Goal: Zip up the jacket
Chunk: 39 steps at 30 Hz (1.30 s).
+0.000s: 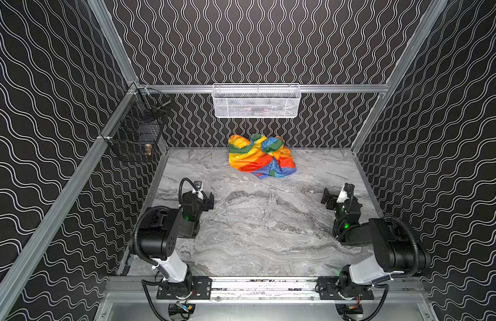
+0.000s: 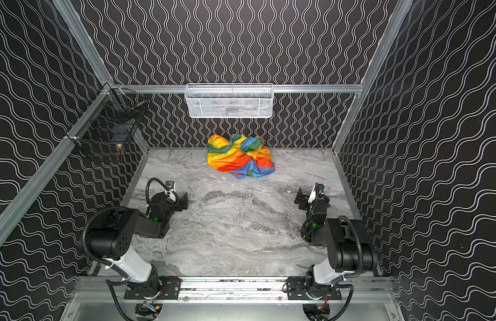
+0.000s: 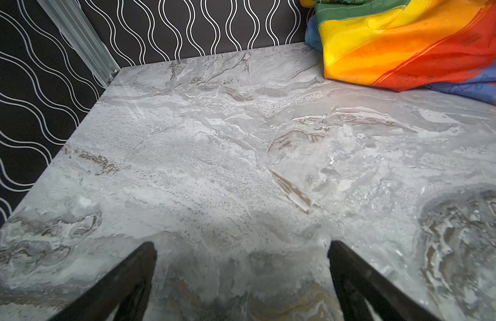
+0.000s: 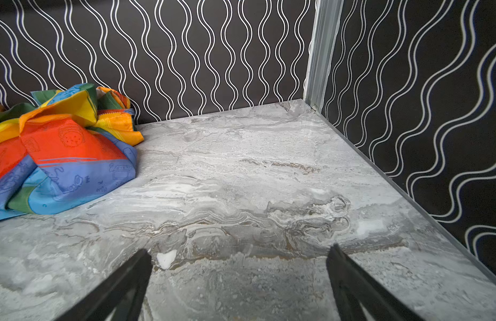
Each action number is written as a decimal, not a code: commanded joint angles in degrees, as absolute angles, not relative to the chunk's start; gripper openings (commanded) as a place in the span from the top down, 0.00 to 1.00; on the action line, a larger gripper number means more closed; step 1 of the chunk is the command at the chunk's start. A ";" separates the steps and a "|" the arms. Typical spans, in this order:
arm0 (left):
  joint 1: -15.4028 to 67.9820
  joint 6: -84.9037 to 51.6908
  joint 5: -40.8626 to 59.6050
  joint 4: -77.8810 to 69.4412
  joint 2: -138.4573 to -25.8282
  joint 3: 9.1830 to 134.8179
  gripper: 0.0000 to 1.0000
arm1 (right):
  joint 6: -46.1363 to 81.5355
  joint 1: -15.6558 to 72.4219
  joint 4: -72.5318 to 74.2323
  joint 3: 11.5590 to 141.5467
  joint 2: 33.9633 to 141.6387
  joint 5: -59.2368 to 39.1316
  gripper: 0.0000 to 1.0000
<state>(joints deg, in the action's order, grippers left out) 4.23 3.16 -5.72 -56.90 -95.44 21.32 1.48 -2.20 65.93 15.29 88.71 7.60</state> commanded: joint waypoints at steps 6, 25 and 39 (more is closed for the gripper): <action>4.17 4.13 -5.80 -58.59 -95.18 21.38 0.01 | 0.70 -2.13 68.03 15.01 88.36 7.29 0.01; 4.22 4.14 -5.78 -58.71 -95.10 21.29 0.01 | 0.81 -2.11 68.04 15.03 88.48 7.23 0.01; 5.53 4.51 -8.17 -59.48 -95.01 20.90 0.01 | 0.79 -2.11 68.03 15.03 88.42 7.25 0.01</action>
